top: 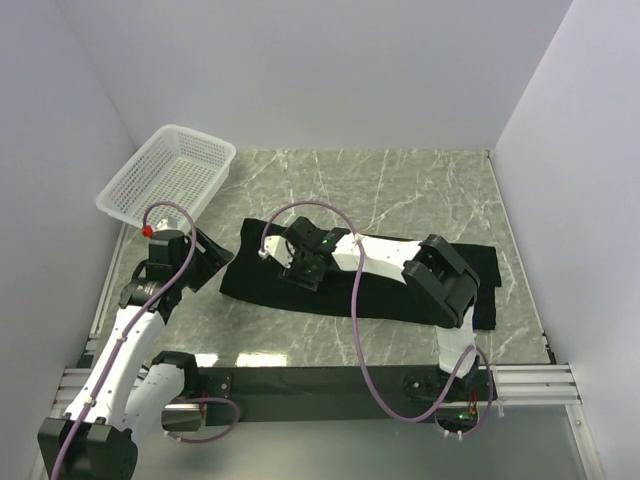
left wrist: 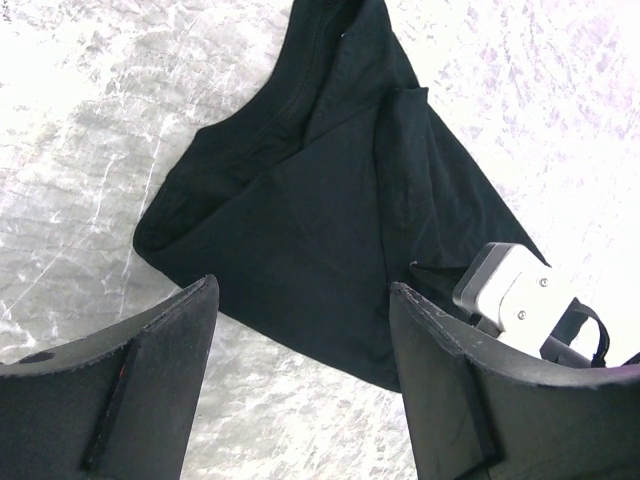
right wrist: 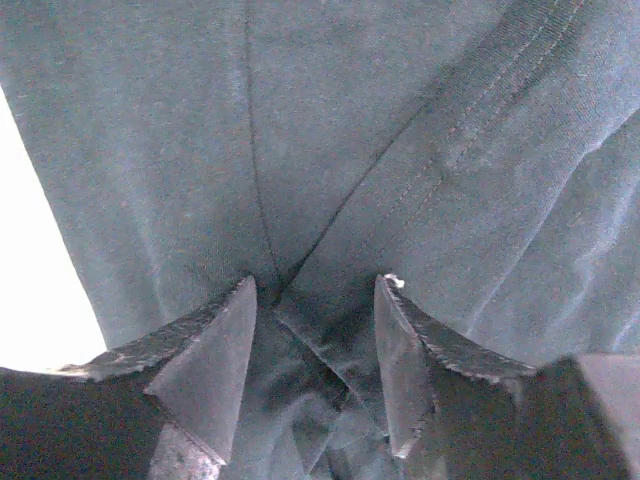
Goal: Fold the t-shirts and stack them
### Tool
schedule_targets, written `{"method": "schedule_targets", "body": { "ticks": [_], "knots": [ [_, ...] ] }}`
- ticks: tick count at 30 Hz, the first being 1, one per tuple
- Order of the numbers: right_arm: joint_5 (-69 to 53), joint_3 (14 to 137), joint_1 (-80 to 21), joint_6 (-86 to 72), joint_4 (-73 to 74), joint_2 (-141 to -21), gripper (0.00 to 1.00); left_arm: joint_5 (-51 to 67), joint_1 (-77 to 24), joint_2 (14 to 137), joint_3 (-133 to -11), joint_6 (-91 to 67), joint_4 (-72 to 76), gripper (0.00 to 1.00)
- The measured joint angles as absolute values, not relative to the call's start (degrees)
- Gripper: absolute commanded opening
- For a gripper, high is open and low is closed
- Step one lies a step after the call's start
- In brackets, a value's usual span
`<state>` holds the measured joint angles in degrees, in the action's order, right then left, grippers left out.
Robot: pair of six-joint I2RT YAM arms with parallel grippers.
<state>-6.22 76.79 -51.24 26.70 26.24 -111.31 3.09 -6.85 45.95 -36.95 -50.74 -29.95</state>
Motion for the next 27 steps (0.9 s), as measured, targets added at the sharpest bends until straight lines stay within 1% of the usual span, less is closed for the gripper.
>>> {"method": "schedule_targets", "body": {
  "ticks": [4, 6, 15, 23, 26, 27],
  "knots": [
    [-5.1, 76.8, -51.2, 26.4, 25.9, -111.6, 0.42, 3.1, -6.7, 46.0, -36.8, -50.7, -30.1, 0.74],
    [-4.9, 76.8, -51.2, 26.5, 25.5, -111.6, 0.38, 3.1, -6.7, 46.0, -36.8, -50.7, -30.1, 0.74],
    [-4.3, 76.5, -49.8, 26.4, 24.9, -109.4, 0.35, 3.1, -6.6, 45.9, -36.8, -50.7, -30.1, 0.74],
    [-4.8, 76.5, -47.9, 26.1, 24.8, -107.6, 0.22, 3.2, -6.5, 46.0, -36.6, -50.3, -30.0, 0.74],
    [-5.2, 76.5, -46.8, 25.8, 24.8, -107.6, 0.10, 3.2, -6.5, 46.0, -36.2, -50.3, -29.9, 0.74],
    [-5.4, 76.5, -46.4, 25.7, 24.8, -107.6, 0.01, 3.2, -6.5, 46.0, -36.0, -50.3, -29.9, 0.74]
  ]
}}
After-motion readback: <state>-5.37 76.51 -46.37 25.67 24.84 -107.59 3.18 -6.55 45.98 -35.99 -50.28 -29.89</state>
